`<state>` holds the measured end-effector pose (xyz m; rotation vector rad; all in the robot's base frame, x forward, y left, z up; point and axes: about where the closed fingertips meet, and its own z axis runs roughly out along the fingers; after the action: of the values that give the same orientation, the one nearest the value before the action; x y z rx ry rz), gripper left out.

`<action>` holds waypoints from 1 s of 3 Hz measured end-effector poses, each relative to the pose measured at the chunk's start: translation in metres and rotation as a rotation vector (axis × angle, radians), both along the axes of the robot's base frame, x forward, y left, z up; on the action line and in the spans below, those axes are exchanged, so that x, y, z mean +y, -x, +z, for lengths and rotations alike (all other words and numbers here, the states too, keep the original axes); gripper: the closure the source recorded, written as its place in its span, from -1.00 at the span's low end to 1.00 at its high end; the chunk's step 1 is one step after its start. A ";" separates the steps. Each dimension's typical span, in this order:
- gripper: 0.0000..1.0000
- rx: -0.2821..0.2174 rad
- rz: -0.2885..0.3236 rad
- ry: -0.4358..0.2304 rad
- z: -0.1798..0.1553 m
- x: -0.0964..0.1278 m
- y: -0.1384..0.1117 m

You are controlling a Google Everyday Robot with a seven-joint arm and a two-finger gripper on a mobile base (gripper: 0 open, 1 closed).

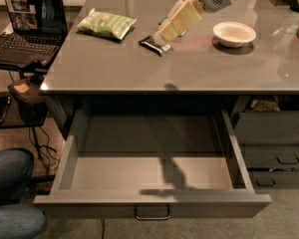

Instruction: Place rxbar chocolate into top drawer

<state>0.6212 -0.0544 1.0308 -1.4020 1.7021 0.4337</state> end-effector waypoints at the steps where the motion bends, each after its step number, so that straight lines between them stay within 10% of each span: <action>1: -1.00 -0.103 0.019 0.075 -0.001 0.016 -0.016; 2: -1.00 -0.241 0.036 0.201 -0.002 0.052 -0.069; 3: -1.00 -0.240 0.035 0.201 -0.002 0.051 -0.069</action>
Offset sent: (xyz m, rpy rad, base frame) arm 0.1378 0.0758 0.0188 -0.3238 -0.4214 0.0224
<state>0.6901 -0.0029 1.0287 -1.5619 1.5587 0.1083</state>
